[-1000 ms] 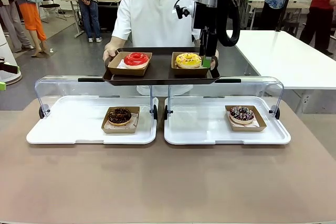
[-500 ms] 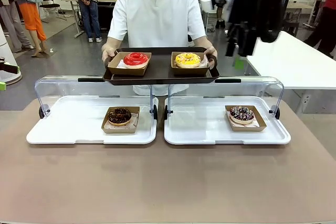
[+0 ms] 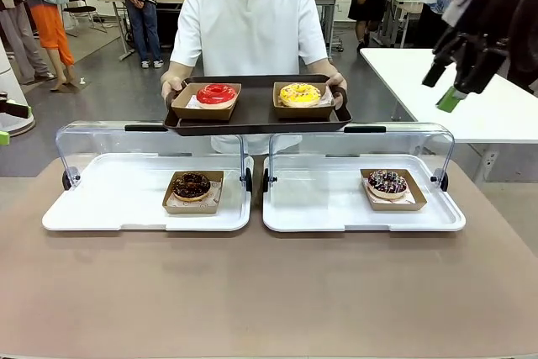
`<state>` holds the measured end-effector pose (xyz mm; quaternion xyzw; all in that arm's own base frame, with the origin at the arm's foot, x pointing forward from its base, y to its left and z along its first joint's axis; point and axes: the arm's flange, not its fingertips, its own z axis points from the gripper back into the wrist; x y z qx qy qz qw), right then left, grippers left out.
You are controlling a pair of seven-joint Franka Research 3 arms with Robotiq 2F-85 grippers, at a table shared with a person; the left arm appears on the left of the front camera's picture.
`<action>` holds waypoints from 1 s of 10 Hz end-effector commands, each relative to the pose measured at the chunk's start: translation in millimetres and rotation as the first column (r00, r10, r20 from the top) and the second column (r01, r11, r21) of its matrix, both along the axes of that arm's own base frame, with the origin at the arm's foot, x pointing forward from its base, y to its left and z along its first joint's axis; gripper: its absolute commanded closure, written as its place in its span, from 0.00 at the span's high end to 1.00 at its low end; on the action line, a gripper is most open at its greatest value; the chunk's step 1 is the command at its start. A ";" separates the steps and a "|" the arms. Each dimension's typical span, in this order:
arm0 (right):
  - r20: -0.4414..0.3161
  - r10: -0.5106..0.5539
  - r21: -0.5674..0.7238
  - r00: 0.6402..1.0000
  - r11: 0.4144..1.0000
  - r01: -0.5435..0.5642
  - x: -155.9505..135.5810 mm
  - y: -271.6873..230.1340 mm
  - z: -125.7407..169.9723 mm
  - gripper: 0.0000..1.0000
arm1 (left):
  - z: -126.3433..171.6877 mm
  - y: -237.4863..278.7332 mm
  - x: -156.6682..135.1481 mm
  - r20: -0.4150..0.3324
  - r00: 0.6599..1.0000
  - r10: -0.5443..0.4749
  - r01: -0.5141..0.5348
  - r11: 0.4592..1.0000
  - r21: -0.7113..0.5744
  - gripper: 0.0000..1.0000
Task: Provide the desired donut to the person.
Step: Place the picked Paper togo box onto the Handle tray extended by the person.
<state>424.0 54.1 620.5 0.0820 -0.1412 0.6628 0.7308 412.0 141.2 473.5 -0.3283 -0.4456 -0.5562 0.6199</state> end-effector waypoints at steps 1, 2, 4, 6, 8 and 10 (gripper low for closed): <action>0.016 0.021 0.028 1.000 0.999 -0.022 -6.0 -9.8 -15.7 1.00 | 1.3 0.3 -0.6 0.012 1.000 0.002 -0.002 1.000 -0.017 1.00; 0.014 0.009 0.039 1.000 0.999 -0.010 -5.4 -17.8 -19.8 1.00 | 1.3 0.3 -0.6 0.012 1.000 0.002 -0.002 1.000 -0.017 1.00; 0.015 -0.063 -0.001 0.998 0.998 0.063 -6.9 -14.6 -21.6 1.00 | 1.3 0.3 -0.6 0.012 1.000 0.002 -0.002 1.000 -0.017 1.00; -0.010 -0.010 0.012 1.000 1.000 0.011 -0.7 -19.5 -14.1 1.00 | 1.3 0.3 -0.6 0.012 1.000 0.002 -0.002 1.000 -0.017 1.00; -0.010 -0.010 0.012 1.000 1.000 0.011 -0.7 -19.5 -14.1 1.00 | 1.3 0.3 -0.6 0.012 1.000 0.002 -0.002 1.000 -0.017 1.00; -0.010 -0.010 0.012 1.000 1.000 0.011 -0.7 -19.5 -14.1 1.00 | 1.3 0.3 -0.6 0.012 1.000 0.002 -0.002 1.000 -0.017 1.00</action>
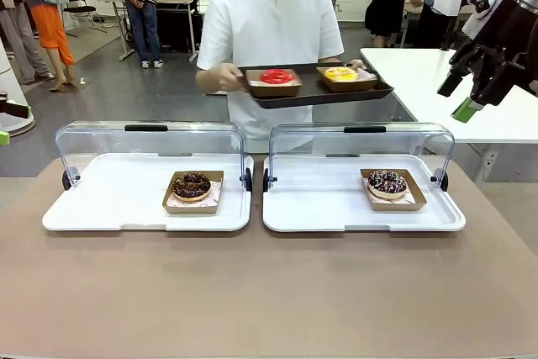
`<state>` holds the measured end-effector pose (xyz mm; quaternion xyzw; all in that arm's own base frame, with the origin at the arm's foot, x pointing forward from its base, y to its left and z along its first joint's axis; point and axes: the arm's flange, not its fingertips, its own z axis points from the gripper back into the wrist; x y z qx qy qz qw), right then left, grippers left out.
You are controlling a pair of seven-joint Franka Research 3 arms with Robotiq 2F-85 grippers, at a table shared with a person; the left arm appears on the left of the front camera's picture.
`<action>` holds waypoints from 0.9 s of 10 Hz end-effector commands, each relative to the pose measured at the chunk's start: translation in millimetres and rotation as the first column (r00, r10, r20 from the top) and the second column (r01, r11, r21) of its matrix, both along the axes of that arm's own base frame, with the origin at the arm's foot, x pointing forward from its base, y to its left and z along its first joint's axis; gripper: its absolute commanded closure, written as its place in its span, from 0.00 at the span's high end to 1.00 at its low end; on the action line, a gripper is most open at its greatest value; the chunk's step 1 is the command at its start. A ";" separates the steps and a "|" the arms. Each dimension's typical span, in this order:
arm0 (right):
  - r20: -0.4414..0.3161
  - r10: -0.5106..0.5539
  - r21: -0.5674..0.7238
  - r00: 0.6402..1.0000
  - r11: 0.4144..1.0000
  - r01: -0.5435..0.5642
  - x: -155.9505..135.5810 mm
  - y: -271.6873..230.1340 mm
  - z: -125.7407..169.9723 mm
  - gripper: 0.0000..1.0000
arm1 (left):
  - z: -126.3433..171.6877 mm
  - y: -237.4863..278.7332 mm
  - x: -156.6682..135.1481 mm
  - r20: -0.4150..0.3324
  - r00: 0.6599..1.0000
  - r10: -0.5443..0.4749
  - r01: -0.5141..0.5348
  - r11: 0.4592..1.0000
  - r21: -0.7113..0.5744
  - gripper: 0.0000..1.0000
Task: Provide the desired donut to the person.
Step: Place the picked Paper togo box onto the Handle tray extended by the person.
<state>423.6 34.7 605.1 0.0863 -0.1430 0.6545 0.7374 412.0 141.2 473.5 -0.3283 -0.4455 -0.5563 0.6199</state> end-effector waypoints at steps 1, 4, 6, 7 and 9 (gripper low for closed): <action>0.000 0.000 0.000 1.000 1.000 0.000 0.0 0.0 0.0 1.00 | 1.3 0.3 -0.6 0.012 1.000 0.002 -0.002 1.000 -0.017 1.00; -0.073 0.100 0.284 0.992 0.956 -0.075 17.5 -92.3 -27.3 1.00 | 1.3 0.3 -0.6 0.012 1.000 0.002 -0.002 1.000 -0.017 1.00; -0.033 0.132 0.507 0.991 0.857 -0.097 15.3 -143.1 -38.6 1.00 | 1.3 0.3 -0.6 0.012 1.000 0.002 -0.002 1.000 -0.017 1.00; 0.007 0.109 0.599 0.994 0.796 -0.091 12.8 -164.4 -43.0 1.00 | 1.3 0.3 -0.6 0.012 1.000 0.002 -0.002 1.000 -0.017 1.00; 0.028 0.055 0.665 0.998 0.744 -0.059 6.2 -196.9 -64.6 1.00 | 1.3 0.3 -0.6 0.012 1.000 0.002 -0.002 1.000 -0.017 1.00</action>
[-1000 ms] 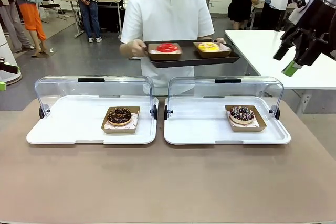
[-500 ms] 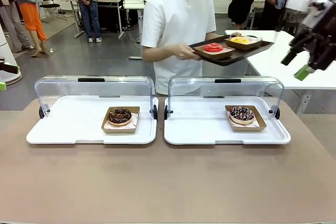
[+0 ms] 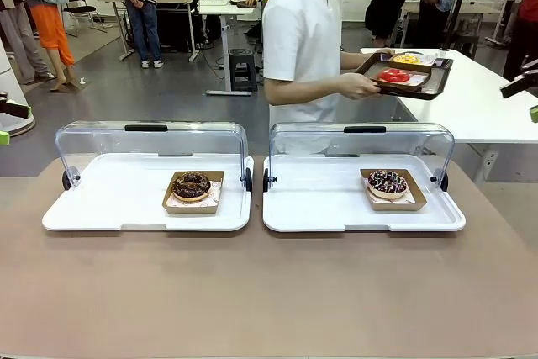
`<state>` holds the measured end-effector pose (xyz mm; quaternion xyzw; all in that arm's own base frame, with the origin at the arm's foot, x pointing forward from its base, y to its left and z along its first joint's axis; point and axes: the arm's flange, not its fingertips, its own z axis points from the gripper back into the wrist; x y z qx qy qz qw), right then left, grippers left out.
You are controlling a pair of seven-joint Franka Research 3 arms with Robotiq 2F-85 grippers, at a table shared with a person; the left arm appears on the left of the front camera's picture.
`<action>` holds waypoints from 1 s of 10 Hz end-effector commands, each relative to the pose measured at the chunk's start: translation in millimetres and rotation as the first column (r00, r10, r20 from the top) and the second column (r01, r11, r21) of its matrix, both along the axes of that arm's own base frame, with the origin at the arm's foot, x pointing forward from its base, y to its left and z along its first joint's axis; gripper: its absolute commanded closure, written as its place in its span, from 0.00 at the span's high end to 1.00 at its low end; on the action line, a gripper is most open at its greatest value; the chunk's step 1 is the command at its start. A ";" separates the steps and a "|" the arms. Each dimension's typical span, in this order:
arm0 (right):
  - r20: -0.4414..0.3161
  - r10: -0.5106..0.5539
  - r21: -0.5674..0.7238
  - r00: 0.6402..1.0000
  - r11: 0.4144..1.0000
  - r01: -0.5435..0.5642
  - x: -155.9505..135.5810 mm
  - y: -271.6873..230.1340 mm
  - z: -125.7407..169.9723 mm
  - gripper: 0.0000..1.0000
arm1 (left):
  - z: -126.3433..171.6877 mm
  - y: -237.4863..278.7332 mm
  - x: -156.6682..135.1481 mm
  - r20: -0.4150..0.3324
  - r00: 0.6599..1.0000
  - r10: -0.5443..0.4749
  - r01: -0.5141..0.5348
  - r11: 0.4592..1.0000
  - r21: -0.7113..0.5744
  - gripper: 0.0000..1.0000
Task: Provide the desired donut to the person.
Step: Place the picked Paper togo box onto the Handle tray extended by the person.
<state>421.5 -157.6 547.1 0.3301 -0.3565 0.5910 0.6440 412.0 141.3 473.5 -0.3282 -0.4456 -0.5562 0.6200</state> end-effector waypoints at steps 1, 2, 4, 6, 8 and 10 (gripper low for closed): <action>-0.028 -0.037 0.058 0.999 0.998 0.038 6.1 -19.8 -21.8 1.00 | 1.3 0.2 -0.6 0.012 1.000 0.002 -0.002 1.000 -0.017 1.00; -0.071 -0.069 0.062 0.995 0.995 0.073 5.1 -30.6 -38.8 1.00 | 1.3 0.2 -0.6 0.012 1.000 0.002 -0.002 1.000 -0.017 1.00; -0.102 -0.117 0.050 0.988 0.991 0.123 5.1 -42.6 -62.6 1.00 | 1.3 0.2 -0.6 0.012 1.000 0.002 -0.002 1.000 -0.017 1.00; -0.122 -0.157 0.027 0.980 0.987 0.161 7.4 -40.7 -74.9 1.00 | 1.3 0.2 -0.6 0.012 1.000 0.002 -0.002 1.000 -0.017 1.00; -0.110 -0.164 0.030 0.980 0.985 0.168 7.9 -39.4 -75.4 1.00 | 1.3 0.2 -0.6 0.012 1.000 0.002 -0.002 1.000 -0.017 1.00; -0.122 -0.138 0.017 0.983 0.990 0.142 10.6 -45.5 -75.7 1.00 | 1.3 0.2 -0.6 0.012 1.000 0.002 -0.002 1.000 -0.017 1.00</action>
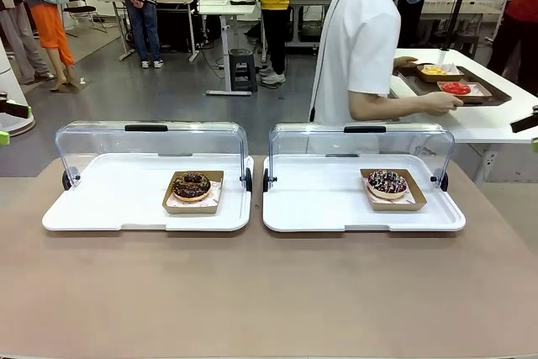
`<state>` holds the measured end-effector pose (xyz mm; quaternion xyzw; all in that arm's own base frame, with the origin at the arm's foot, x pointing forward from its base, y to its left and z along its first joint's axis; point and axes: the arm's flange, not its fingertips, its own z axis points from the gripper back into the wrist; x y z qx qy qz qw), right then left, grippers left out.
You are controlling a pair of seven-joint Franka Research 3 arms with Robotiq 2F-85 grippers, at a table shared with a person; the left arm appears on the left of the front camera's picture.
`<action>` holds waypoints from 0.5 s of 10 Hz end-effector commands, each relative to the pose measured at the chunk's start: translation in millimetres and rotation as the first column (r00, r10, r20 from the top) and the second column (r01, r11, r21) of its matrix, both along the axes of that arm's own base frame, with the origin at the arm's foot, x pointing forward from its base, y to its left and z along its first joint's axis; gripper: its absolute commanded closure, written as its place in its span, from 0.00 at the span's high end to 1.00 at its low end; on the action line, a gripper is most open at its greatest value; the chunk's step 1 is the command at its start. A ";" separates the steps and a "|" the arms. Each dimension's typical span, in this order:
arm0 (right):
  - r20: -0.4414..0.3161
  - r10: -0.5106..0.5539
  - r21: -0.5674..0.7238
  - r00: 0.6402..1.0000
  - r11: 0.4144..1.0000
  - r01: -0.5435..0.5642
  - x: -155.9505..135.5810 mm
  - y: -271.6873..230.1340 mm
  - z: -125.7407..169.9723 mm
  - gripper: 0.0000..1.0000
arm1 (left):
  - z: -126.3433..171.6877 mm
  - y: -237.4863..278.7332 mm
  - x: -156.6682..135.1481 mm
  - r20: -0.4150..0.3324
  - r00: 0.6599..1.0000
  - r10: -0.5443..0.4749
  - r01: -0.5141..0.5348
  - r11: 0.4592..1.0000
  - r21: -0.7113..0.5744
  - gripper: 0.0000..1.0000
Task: Provide the desired donut to the person.
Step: Place the picked Paper togo box onto the Handle tray extended by the person.
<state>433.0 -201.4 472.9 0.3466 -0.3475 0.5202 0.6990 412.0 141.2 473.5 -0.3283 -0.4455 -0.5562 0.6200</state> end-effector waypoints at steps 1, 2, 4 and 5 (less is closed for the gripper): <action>-0.004 -0.002 0.001 1.000 1.000 0.002 -0.8 -1.7 -1.5 1.00 | 1.3 0.3 -0.6 0.012 1.000 0.002 -0.002 1.000 -0.017 1.00; -0.004 -0.002 0.001 1.000 1.000 0.002 -0.8 -1.7 -1.5 1.00 | 1.3 0.3 -0.6 0.012 1.000 0.002 -0.002 1.000 -0.017 1.00; -0.004 -0.002 0.001 1.000 1.000 0.002 -0.8 -1.7 -1.5 1.00 | 1.3 0.3 -0.6 0.012 1.000 0.002 -0.002 1.000 -0.017 1.00; -0.004 -0.002 0.001 1.000 1.000 0.002 -0.8 -1.7 -1.5 1.00 | 1.3 0.3 -0.6 0.012 1.000 0.002 -0.002 1.000 -0.017 1.00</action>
